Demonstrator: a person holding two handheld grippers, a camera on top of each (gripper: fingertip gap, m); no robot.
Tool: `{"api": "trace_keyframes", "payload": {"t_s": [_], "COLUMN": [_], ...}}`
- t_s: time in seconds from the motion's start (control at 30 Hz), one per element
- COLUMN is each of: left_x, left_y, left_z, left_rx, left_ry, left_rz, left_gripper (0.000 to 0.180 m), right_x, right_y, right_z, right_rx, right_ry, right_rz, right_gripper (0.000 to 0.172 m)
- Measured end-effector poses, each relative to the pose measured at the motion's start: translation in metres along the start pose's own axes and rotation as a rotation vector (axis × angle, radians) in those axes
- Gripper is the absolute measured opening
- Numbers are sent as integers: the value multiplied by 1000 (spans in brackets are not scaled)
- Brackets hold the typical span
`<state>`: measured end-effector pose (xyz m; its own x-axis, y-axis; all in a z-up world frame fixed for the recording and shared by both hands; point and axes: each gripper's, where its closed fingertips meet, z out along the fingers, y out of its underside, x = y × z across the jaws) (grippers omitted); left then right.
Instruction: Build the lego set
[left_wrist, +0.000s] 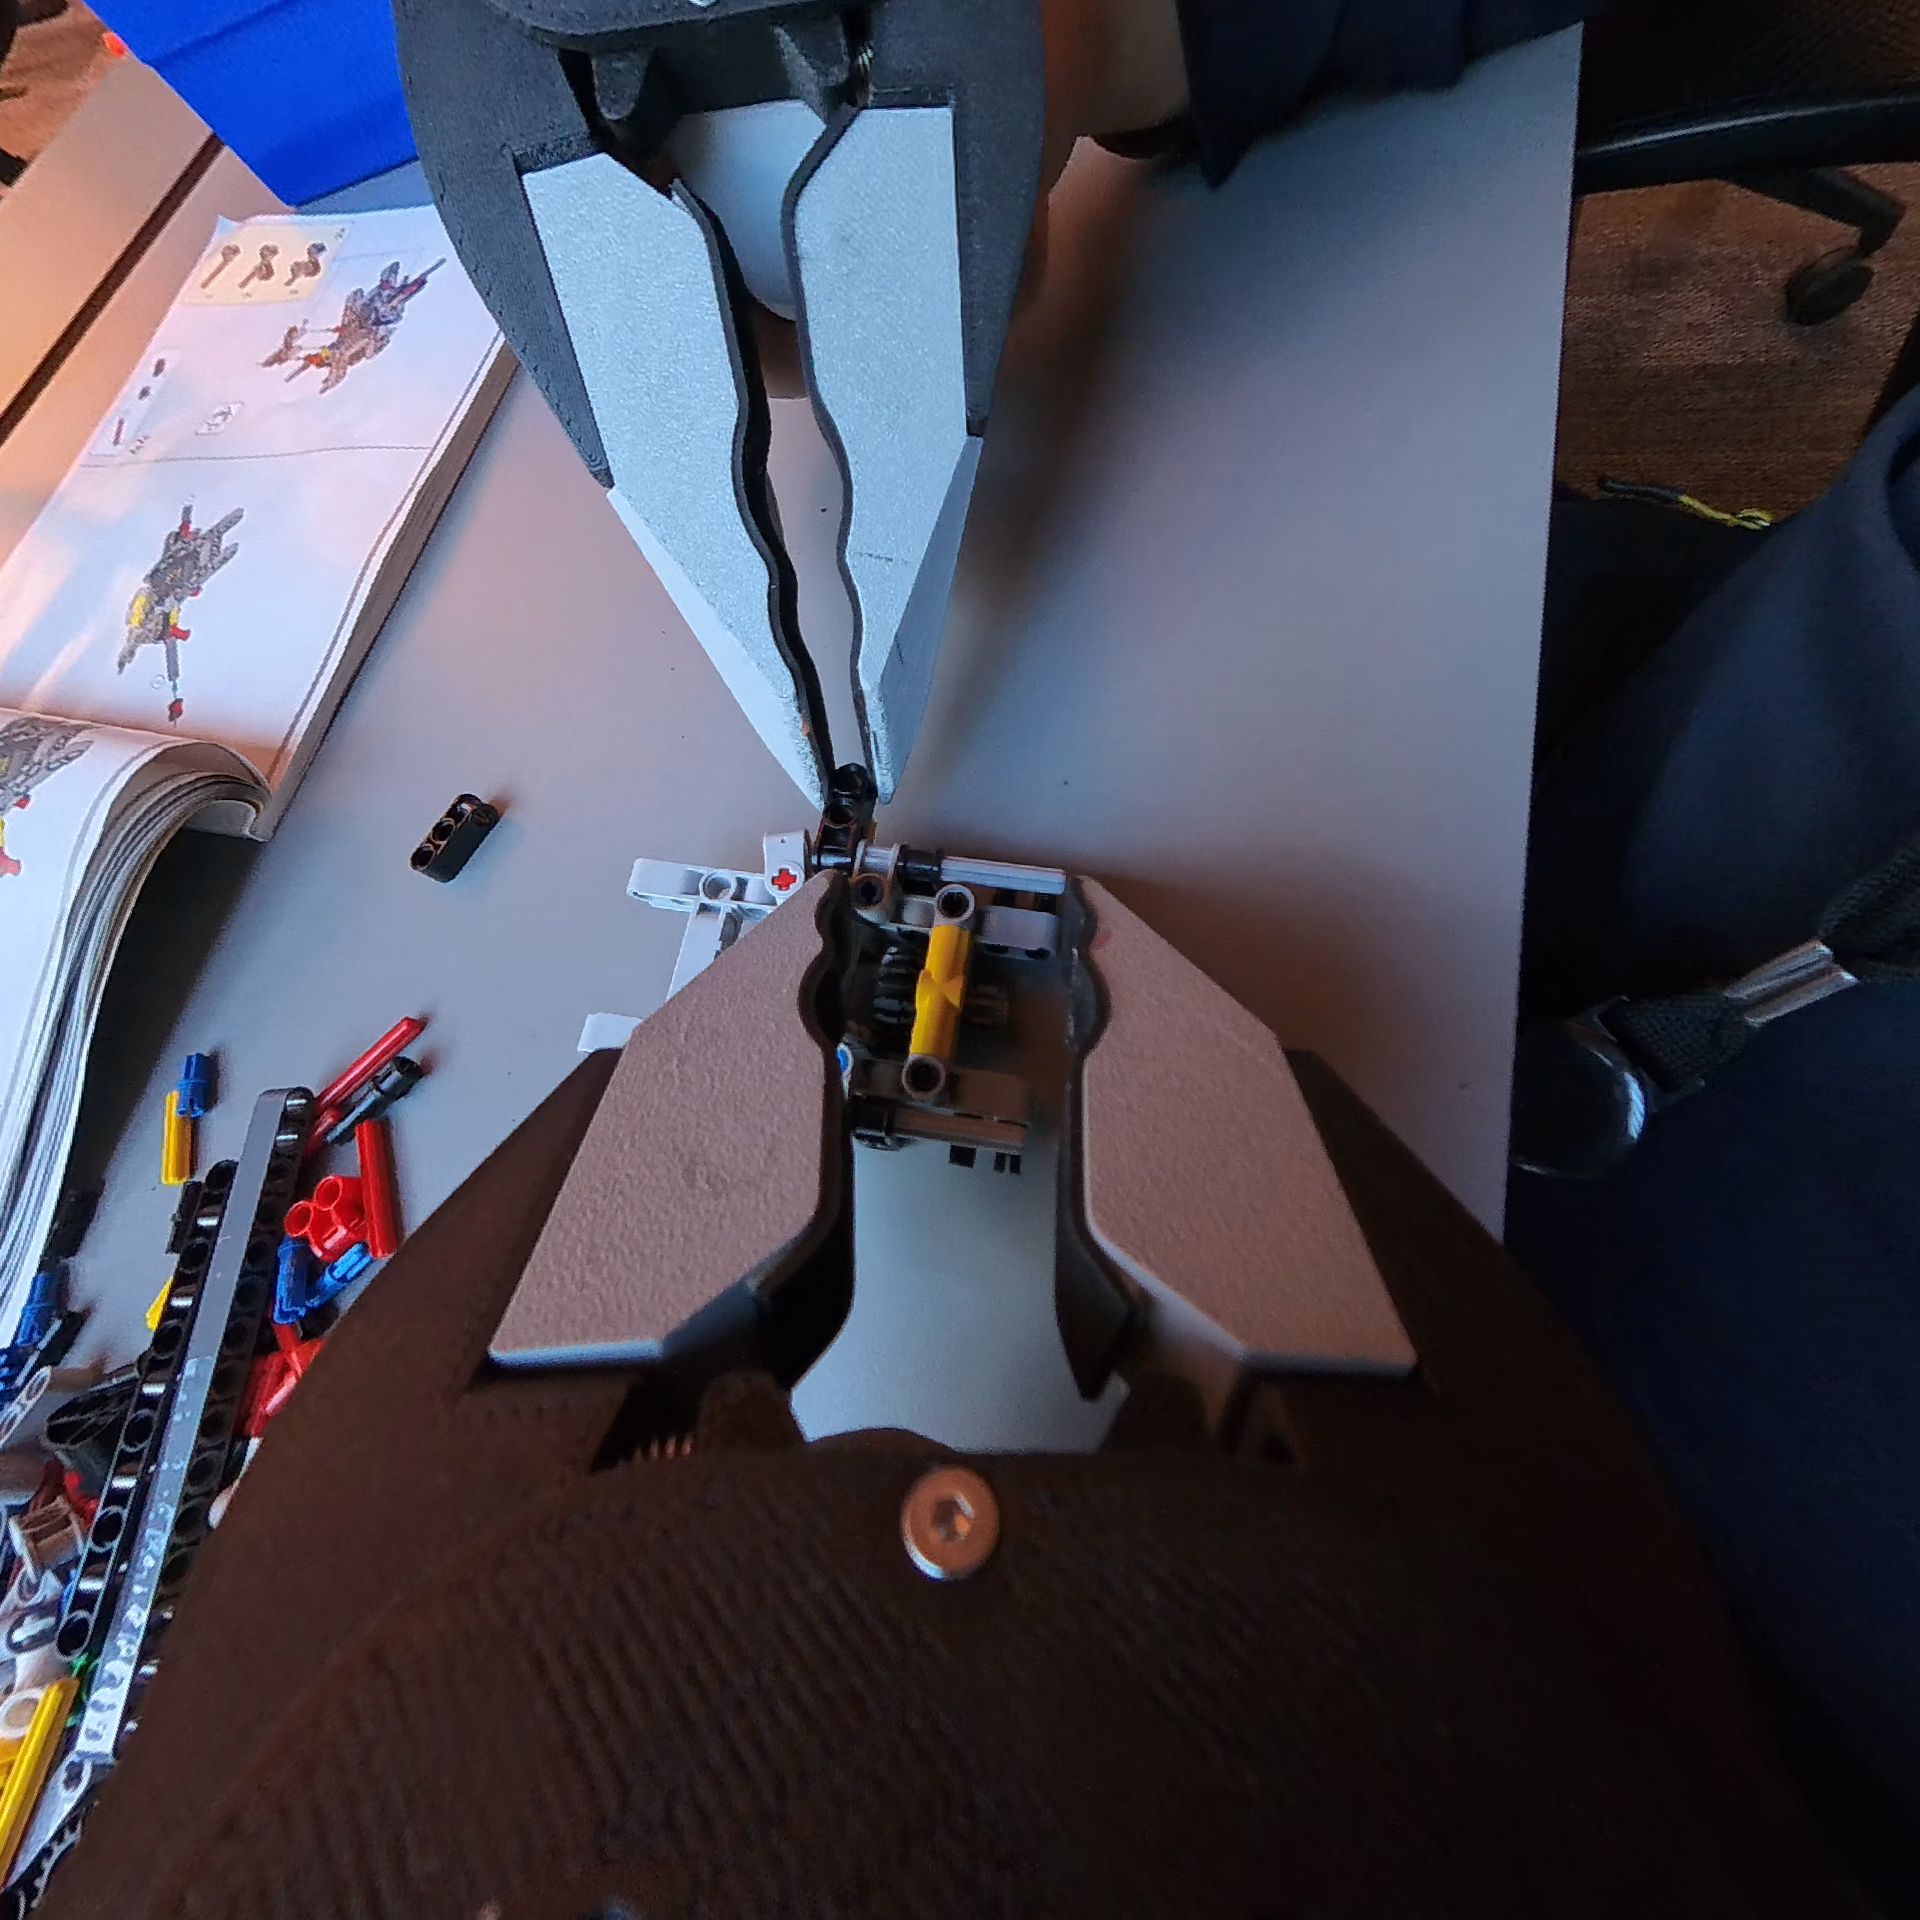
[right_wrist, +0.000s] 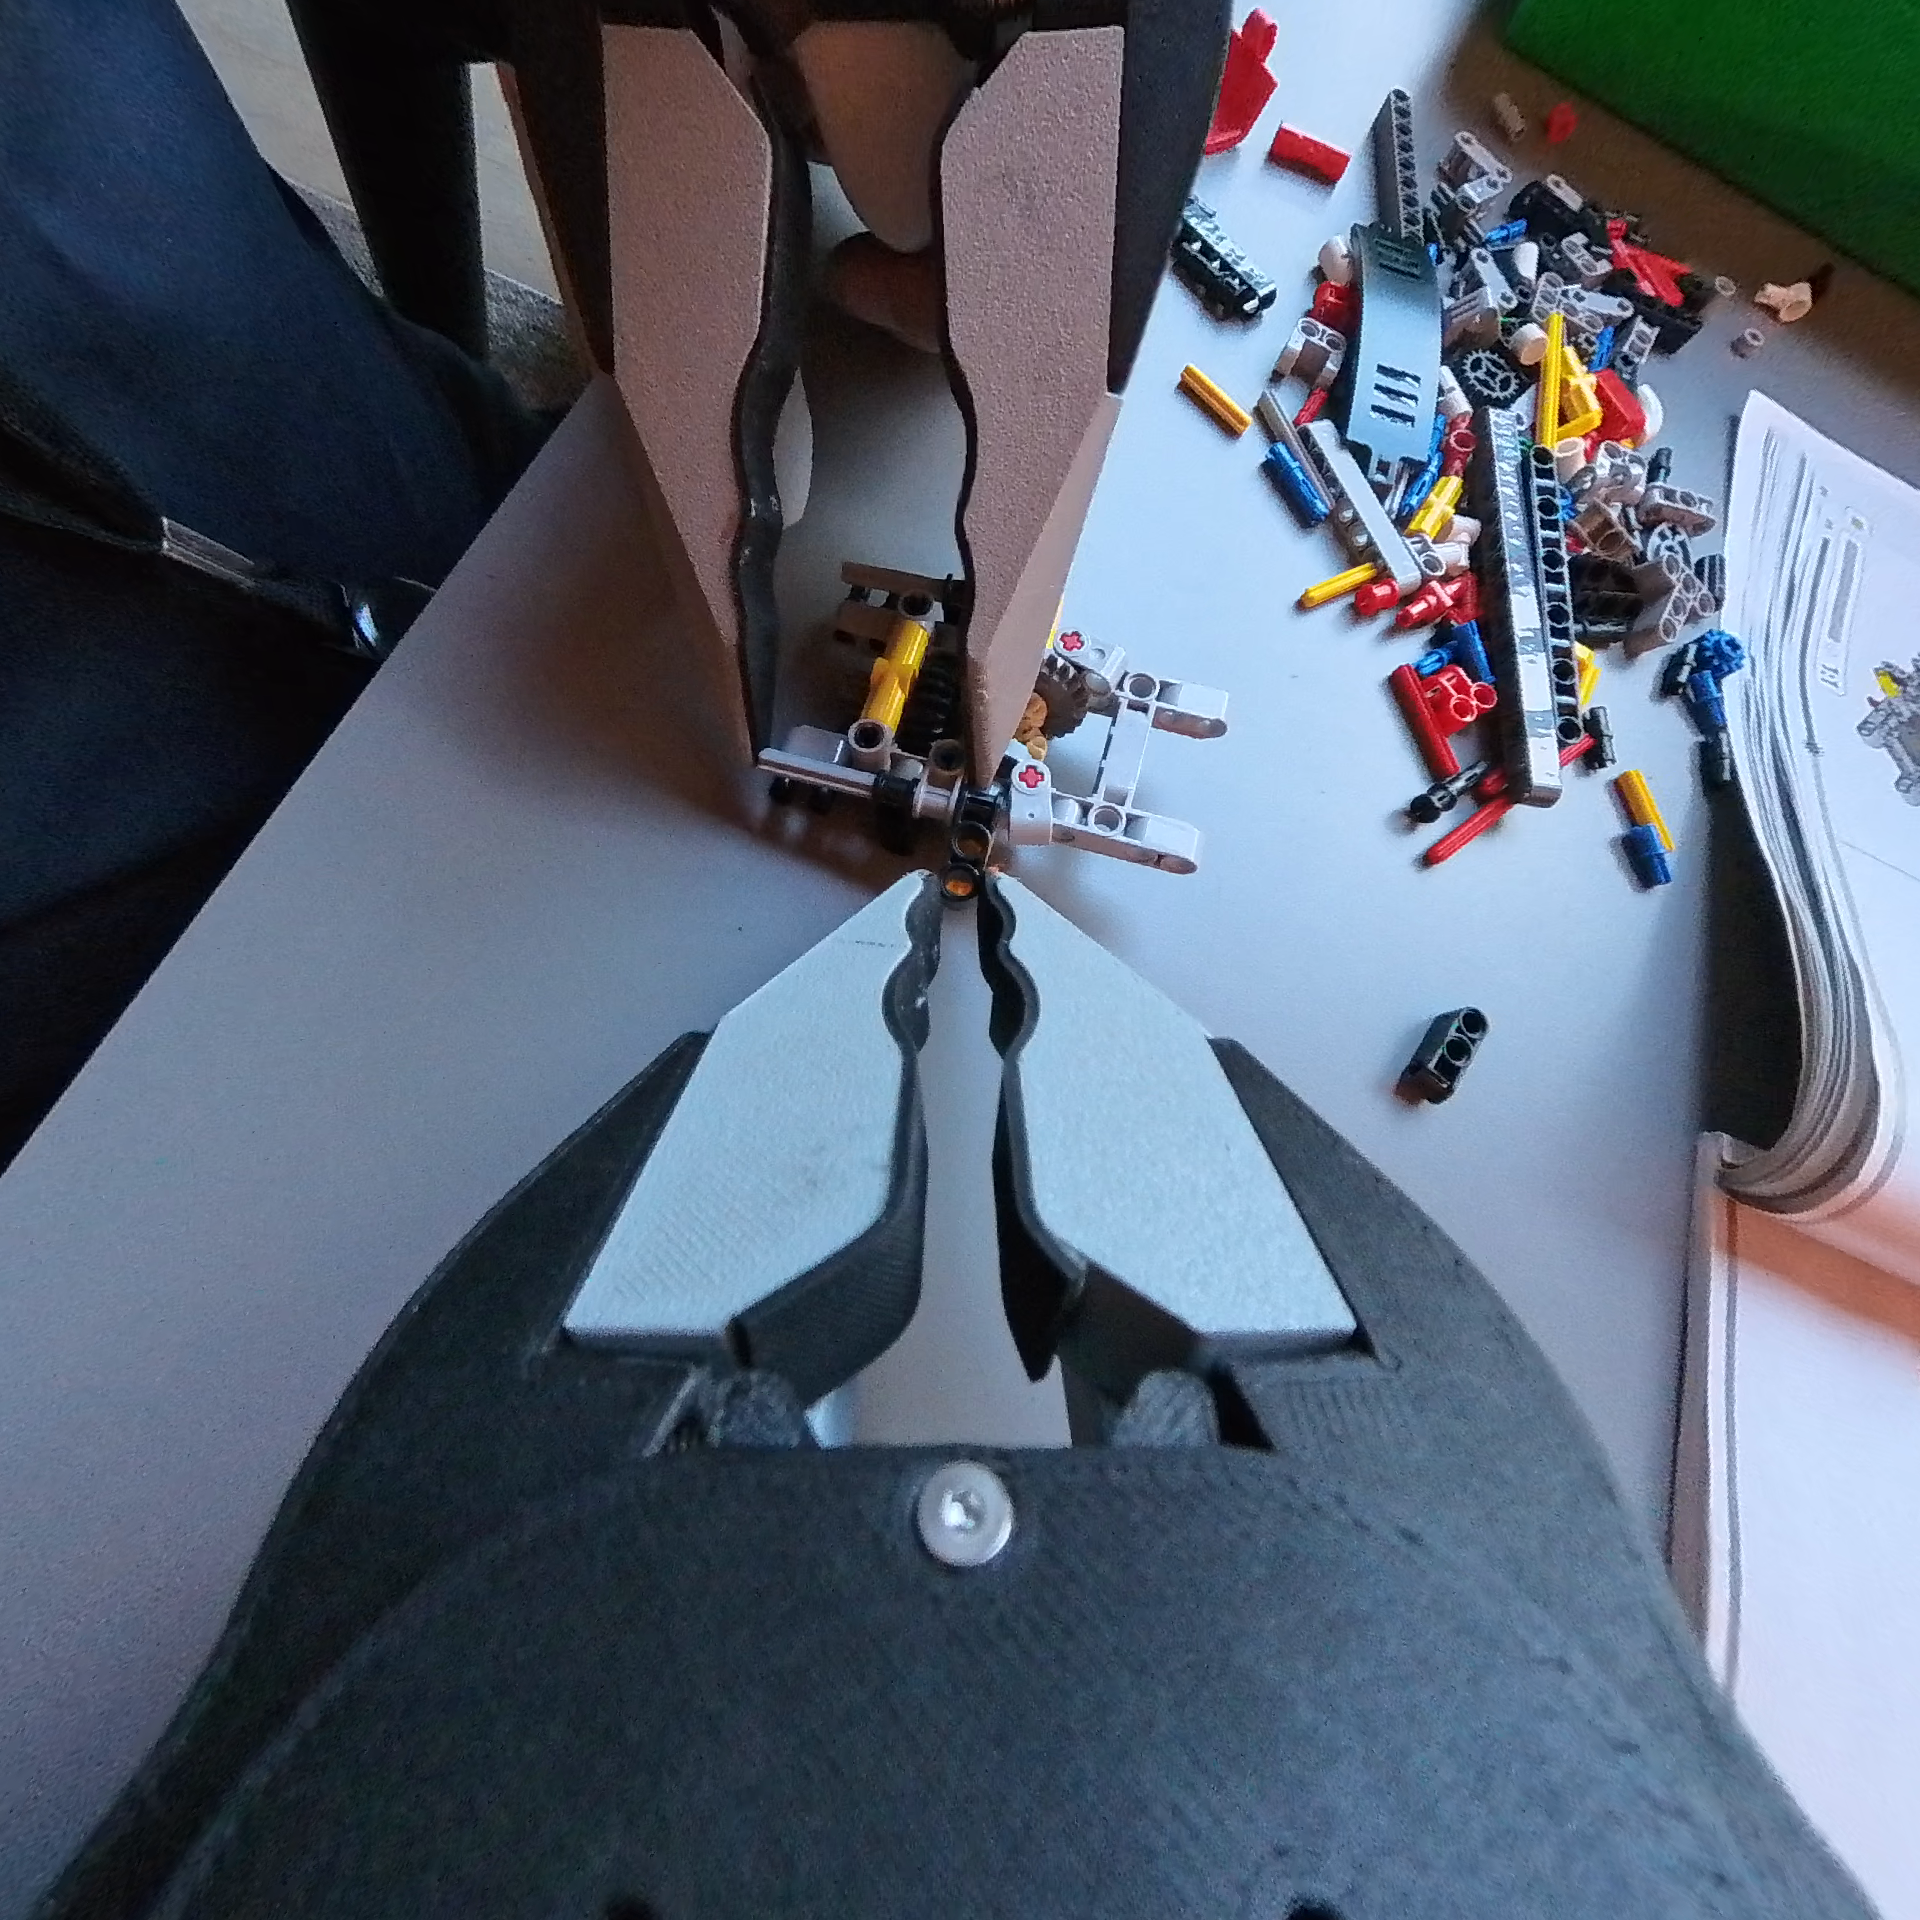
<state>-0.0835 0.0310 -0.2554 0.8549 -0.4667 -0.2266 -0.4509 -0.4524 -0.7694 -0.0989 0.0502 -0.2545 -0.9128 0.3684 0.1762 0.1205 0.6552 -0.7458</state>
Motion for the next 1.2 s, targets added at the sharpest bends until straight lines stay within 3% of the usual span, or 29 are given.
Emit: {"api": "trace_keyframes", "payload": {"t_s": [0.53, 1.13, 1.17, 1.2], "left_x": [0, -2, -7, -7], "left_y": [-1, 0, -3, -1], "left_z": [1, 3, -1, -1], "left_rx": [4, 0, 28, 11], "left_ry": [-10, -43, -74, -65], "left_rz": [22, 94, 101, 86], "left_gripper": [38, 37, 20, 20], "right_x": [0, -2, -4, -5], "right_y": [1, 2, 0, -1], "right_z": [0, 0, 0, -1], "right_rx": [-67, -35, -24, -22], "right_ry": [47, 43, 31, 27], "right_rz": [-61, -71, -73, -67], "right_gripper": [5, 4, 4, 4]}}
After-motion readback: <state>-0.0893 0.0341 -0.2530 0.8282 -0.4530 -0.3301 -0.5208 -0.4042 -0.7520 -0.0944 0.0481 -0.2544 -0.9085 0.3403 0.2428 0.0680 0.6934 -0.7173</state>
